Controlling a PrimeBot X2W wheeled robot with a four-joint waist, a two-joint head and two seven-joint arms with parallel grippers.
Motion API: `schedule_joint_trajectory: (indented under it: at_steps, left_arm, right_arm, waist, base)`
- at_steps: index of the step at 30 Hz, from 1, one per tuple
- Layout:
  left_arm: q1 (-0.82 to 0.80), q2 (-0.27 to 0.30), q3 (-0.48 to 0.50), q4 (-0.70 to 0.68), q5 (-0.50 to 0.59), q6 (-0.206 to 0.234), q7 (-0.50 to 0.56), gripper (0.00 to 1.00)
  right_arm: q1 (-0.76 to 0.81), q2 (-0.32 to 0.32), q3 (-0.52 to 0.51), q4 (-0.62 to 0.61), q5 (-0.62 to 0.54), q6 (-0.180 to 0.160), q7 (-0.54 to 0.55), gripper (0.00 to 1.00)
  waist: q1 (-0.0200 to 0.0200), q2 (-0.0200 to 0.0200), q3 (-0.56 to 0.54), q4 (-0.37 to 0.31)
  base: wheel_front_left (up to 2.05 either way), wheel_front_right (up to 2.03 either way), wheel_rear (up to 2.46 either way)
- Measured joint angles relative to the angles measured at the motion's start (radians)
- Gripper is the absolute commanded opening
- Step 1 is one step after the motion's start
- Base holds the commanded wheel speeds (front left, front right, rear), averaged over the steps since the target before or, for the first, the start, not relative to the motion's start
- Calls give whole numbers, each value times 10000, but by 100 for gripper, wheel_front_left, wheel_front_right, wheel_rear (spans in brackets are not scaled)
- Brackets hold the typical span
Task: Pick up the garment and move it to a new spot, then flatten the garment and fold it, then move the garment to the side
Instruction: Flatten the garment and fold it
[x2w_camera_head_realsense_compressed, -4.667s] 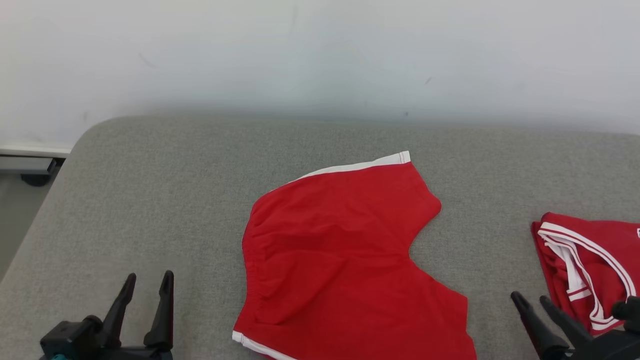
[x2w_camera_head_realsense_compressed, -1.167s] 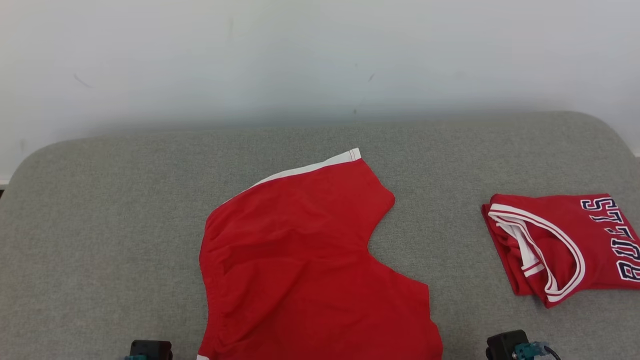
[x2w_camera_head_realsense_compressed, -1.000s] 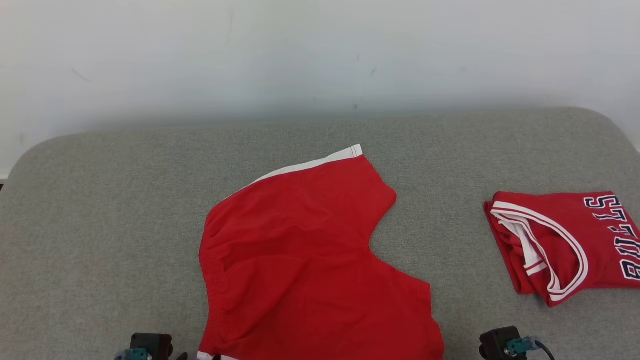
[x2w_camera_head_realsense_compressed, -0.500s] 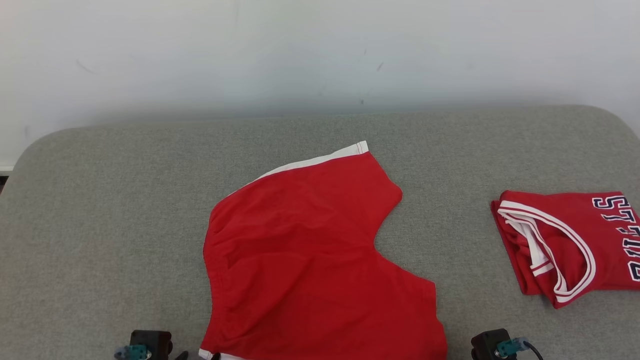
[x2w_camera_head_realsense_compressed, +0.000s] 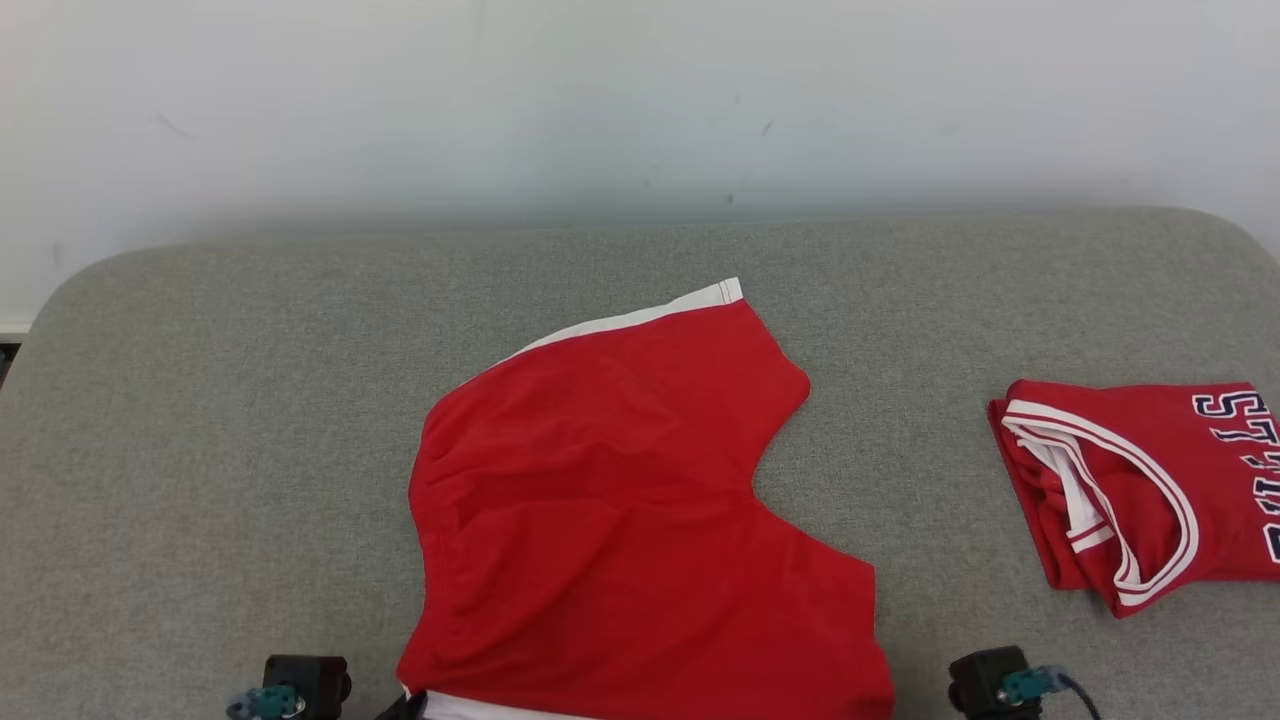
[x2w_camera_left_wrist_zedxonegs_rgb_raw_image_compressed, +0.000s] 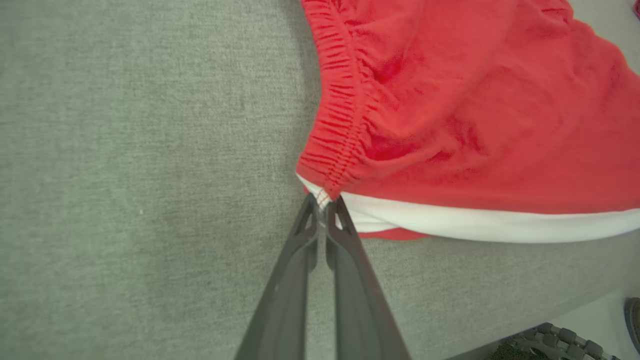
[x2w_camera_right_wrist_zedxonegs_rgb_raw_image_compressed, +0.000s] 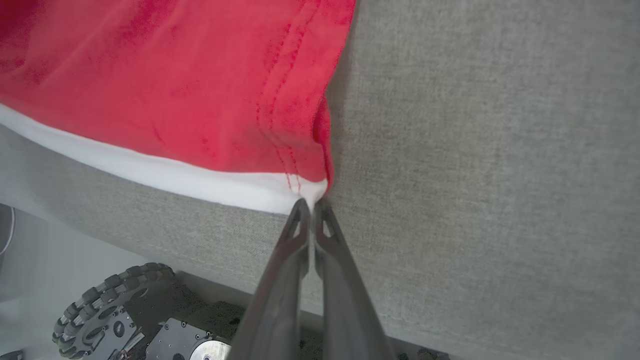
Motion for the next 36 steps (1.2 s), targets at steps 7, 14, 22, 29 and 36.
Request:
schedule_joint_trajectory:
  at_steps: [7,14,22,29,36]
  left_arm:
    - [1,-40,125,-420,-59,-13,-274,0]
    - [9,19,151,-1103,-59,-94,-453,0]
    - [7,73,234,-2011,-58,-88,-545,0]
    - [-304,-42,293,-2259,-59,75,-428,0]
    - [-1806,-537,259,-2174,-59,192,-12,0]
  right_arm:
    - [105,-176,-663,-819,460,148,-439,0]
    - [350,-451,-1172,-2086,941,477,-815,0]
    - [243,-694,-1779,-3244,1289,742,-1139,0]
    - [-1561,-1051,-1894,-3191,1087,974,-1045,0]
    - [-3330,-1218,-1689,-2201,819,1252,-736,0]
  waist:
    - [0,0,1,16]
    - [1,0,15,17]
    - [0,0,40,32]
    - [1,0,264,-44]
    - [3,0,690,41]
  base:
    - [0,0,0]
    - [0,0,0]
    - [0,0,0]
    - [0,0,0]
    - [0,0,0]
